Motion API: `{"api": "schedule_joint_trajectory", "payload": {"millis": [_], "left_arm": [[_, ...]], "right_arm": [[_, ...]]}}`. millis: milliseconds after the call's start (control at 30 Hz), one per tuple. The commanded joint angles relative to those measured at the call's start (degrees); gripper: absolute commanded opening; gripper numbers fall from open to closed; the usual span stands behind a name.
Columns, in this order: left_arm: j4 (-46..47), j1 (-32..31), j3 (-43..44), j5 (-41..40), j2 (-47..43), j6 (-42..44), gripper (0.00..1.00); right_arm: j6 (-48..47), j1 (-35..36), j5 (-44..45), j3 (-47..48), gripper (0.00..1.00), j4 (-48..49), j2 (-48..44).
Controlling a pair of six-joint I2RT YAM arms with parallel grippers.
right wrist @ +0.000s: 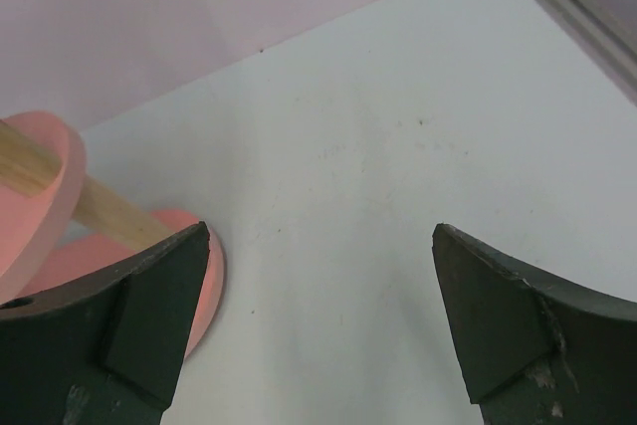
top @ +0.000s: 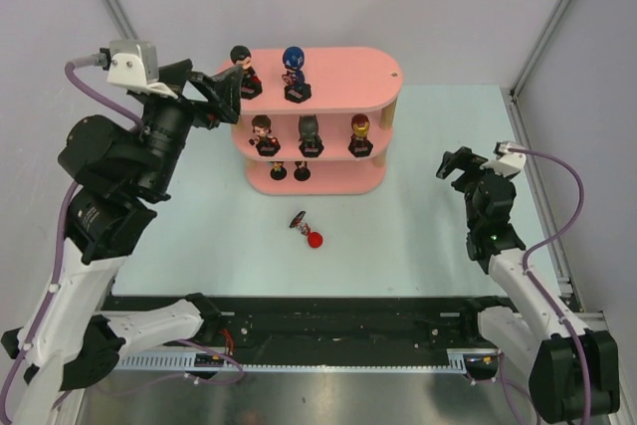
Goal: Place and organize the plastic toys onto the shelf
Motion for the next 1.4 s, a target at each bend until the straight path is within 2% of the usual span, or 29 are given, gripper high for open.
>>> {"api": "schedule_joint_trajectory", "payload": {"millis": [0, 200, 333, 367, 500, 567, 700, 833, 967, 1033, 1367], "left_arm": [[-2.7, 0.3, -2.3, 1.2, -2.5, -2.7, 0.9], [-4.6, 0.3, -7.6, 2.3, -5.0, -4.9, 0.9], [-5.6, 0.3, -10.2, 2.0, -6.0, -5.6, 0.92], [-5.8, 0.2, -10.5, 2.0, -6.2, -6.1, 0.92], [-6.7, 0.3, -11.6, 2.1, -7.3, -7.5, 0.92], [-7.0, 0.3, -13.0, 1.9, -8.2, -8.2, 0.93], [-8.2, 0.2, -14.7, 1.4, -9.5, -8.6, 0.94], [-8.8, 0.3, -15.3, 1.3, -10.3, -9.0, 0.95], [-9.2, 0.3, -16.2, 1.4, -10.9, -9.2, 0.95], [-9.7, 0.3, -16.2, 1.4, -11.1, -9.3, 0.95], [-9.7, 0.2, -16.8, 1.3, -11.9, -9.7, 0.96]], "right_arm": [[7.5, 0.8, -1.9, 4.4, 1.0, -15.3, -3.4], [11.6, 3.6, -9.2, 5.8, 1.0, -24.5, -5.9], [13.6, 12.7, -6.0, 5.9, 1.0, -26.4, -6.7], [14.0, 18.0, -4.6, 5.8, 1.0, -26.8, -7.0], [17.0, 31.2, 1.8, 5.0, 1.0, -27.7, -5.6], [18.2, 37.6, 2.9, 4.2, 1.0, -25.3, -3.1], [19.5, 45.4, 3.1, 2.5, 0.99, -17.3, 4.5], [21.3, 47.1, 0.6, 2.4, 0.97, -10.3, 14.1], [20.5, 47.2, -3.8, 2.5, 0.94, 2.5, 23.7], [20.1, 47.1, -5.8, 3.0, 0.93, 5.7, 28.3], [17.8, 46.6, -13.8, 5.0, 0.91, 15.4, 38.0]]}}
